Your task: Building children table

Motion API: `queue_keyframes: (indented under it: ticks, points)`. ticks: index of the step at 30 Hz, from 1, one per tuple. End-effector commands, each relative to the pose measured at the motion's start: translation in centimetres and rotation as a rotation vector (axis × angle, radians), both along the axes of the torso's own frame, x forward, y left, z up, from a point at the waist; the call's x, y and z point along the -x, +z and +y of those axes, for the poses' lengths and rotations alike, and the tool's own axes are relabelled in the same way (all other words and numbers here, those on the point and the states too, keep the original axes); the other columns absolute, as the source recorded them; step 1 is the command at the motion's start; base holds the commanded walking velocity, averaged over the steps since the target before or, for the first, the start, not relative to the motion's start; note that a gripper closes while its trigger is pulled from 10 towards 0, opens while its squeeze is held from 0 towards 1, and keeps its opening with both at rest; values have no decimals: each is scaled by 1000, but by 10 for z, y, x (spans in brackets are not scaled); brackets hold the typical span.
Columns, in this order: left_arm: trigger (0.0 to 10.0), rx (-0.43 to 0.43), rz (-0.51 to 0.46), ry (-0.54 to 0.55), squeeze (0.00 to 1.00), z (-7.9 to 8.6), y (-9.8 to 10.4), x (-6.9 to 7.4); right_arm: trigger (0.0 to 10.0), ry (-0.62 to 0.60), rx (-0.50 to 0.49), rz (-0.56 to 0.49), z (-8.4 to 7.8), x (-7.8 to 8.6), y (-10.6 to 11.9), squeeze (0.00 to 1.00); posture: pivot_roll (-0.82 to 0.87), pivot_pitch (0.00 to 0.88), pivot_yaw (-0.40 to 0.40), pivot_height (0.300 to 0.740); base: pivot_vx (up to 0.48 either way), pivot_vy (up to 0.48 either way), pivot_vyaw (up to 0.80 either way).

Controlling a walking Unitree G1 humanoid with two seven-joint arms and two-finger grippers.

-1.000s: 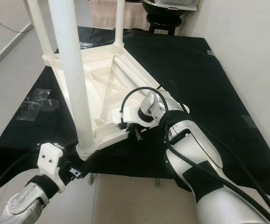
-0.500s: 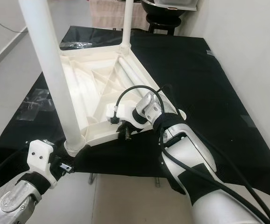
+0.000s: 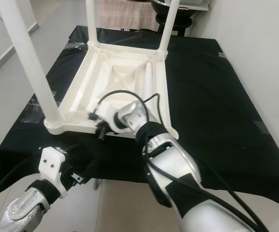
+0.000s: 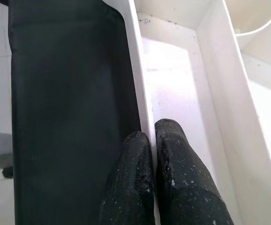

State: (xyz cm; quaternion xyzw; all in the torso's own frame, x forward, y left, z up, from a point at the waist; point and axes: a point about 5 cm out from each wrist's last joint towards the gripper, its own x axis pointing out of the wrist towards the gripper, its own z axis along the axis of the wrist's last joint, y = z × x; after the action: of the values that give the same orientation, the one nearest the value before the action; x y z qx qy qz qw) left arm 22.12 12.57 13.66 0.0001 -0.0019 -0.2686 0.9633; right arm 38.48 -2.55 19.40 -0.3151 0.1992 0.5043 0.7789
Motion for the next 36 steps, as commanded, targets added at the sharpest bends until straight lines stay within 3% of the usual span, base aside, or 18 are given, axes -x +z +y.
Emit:
queue_keyframes:
  ticks: [1, 7, 8, 10, 12, 14, 17, 18, 19, 22, 24, 27, 28, 29, 30, 32, 35, 36]
  points:
    - [10000, -6, 24, -1, 0, -2, -6, 1, 10000, 2, -90, -109, 10, -1, 14, 0, -4, 132, -92, 740, 0, 0, 0]
    - [10000, -6, 23, -1, 0, -2, -6, 1, 10000, 47, -82, -131, 15, 1, 13, 0, -7, 132, -91, 740, 0, 0, 0]
    - [10000, -5, 23, 0, 0, -2, -6, 1, 10000, 121, -87, -124, 17, 6, 12, 1000, -12, 132, -91, 740, 0, 0, 0]
    - [10000, -5, 23, 0, 0, -2, -6, 1, 10000, 121, -87, -124, 17, 6, 12, 1000, -12, 132, -91, 740, 0, 0, 0]
    - [10000, -5, 23, -1, 0, -2, -6, 0, 10000, 199, -119, -132, 16, 10, 14, 1000, -15, 130, -87, 740, 0, 0, 0]
    - [10000, -12, 18, -4, 0, -1, -6, -1, 10000, 281, -203, -163, 4, 14, 21, 1000, -19, 127, -80, 740, 0, 0, 0]
    - [10000, -18, 14, -4, 0, -1, -6, -2, 10000, 282, -260, -180, -4, 15, 27, 1000, -24, 127, -76, 740, 0, 0, 0]
    - [10000, -22, 9, -3, 0, 0, -5, -4, 10000, 251, -336, -189, -15, 14, 35, 1000, -30, 125, -73, 740, 0, 0, 0]
    - [10000, -22, 9, -3, 0, 0, -5, -4, 10000, 251, -336, -189, -15, 14, 35, 1000, -30, 125, -73, 740, 0, 0, 0]
    - [10000, -31, -8, 7, 0, 1, -3, -9, 10000, 87, -510, -241, -48, 8, 54, 1000, -47, 124, -59, 740, 0, 0, 0]
    - [10000, -31, -11, 10, 0, 1, -2, -10, 10000, 58, -530, -251, -53, 7, 56, 1000, -47, 124, -59, 740, 0, 0, 0]
    - [10000, -41, -47, 57, 0, 5, 2, -20, 10000, -136, -698, -331, -80, 11, 63, 1000, -76, 118, -36, 740, 0, 0, 0]
    - [10000, -40, -58, 74, 0, 6, 4, -24, 10000, -187, -754, -346, -87, 14, 65, 867, -78, 117, -32, 740, 0, 0, 0]
    - [10000, -37, -71, 96, 0, 7, 6, -28, 10000, -231, -811, -349, -89, 18, 64, 314, -87, 114, -23, 740, 0, 0, 0]
    - [10000, -37, -84, 117, 0, 9, 9, -32, 10000, -261, -877, -372, -90, 24, 62, 0, -96, 111, -17, 740, 0, 0, 0]
    - [10000, -43, -102, 143, 0, 11, 11, -38, 10000, -332, -929, -474, -93, 35, 61, 0, -103, 108, -16, 740, 0, 0, 0]
    - [10000, -47, -108, 171, 0, 11, 12, -42, 10000, -366, -937, -458, -90, 44, 49, 0, -118, 107, -8, 740, 0, 0, 0]
    - [10000, -41, -100, 193, 0, 11, 12, -45, 10000, -412, -956, -441, -86, 58, 35, 0, -130, 103, -3, 740, 0, 0, 0]
